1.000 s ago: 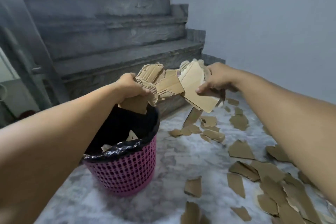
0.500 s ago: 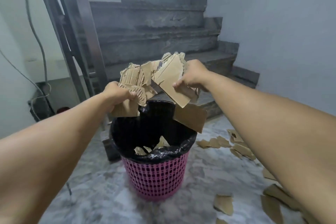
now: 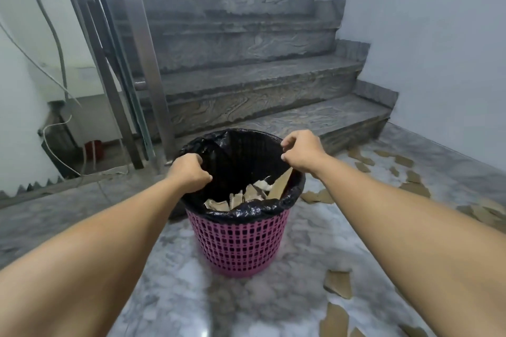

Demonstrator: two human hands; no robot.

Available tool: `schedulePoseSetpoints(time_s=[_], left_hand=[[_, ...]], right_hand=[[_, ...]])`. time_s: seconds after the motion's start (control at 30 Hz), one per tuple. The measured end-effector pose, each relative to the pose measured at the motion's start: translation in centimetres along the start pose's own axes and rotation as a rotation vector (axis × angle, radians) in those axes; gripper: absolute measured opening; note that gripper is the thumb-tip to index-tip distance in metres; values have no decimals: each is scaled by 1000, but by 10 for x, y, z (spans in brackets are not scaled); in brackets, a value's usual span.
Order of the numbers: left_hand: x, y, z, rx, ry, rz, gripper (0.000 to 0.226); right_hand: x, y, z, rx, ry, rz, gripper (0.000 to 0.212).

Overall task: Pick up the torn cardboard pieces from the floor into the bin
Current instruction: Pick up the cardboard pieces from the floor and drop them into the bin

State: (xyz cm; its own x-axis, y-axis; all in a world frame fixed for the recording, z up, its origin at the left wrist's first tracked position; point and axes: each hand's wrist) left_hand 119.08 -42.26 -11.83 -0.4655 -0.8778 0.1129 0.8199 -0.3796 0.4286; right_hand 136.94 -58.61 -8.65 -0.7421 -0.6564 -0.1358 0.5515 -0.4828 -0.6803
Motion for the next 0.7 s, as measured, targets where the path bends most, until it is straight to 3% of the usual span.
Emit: schedulePoseSetpoints(time_s=[0.1, 0.17, 0.23, 0.3, 0.37, 0.47, 0.57, 0.7], left_hand=[[1, -13, -6, -132, 157, 102, 66], [1, -18, -12, 17, 57, 216, 85], [5, -19, -18, 151, -51, 254, 98], [8, -17, -22, 157, -79, 227, 103], [9, -12, -25, 167, -115, 179, 110], [10, -1, -29, 147, -200, 111, 131], [20, 21, -35, 98, -294, 23, 147], [32, 52, -49, 32, -352, -61, 159]], right_hand=[[12, 8, 1, 88, 59, -57, 14], [22, 13, -1, 200, -5, -127, 14], [28, 22, -8, 136, -96, -211, 8], [34, 30, -13, -34, -149, -270, 10], [36, 40, -14, -85, -67, -276, 6], [44, 54, -2, 20, 102, -272, 8], [57, 71, 15, 42, 138, -267, 9], [72, 105, 31, -143, -25, -257, 95]])
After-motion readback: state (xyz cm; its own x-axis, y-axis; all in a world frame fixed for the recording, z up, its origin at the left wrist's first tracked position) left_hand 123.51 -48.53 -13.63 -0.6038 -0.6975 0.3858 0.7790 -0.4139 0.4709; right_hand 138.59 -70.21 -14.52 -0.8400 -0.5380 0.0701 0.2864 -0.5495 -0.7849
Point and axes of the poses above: each hand's wrist, its own x-axis away from the middle knuckle, its own z-axis out of the back of the hand, y = z × x, and after that the axes turned 8 degrees about z, right-handed
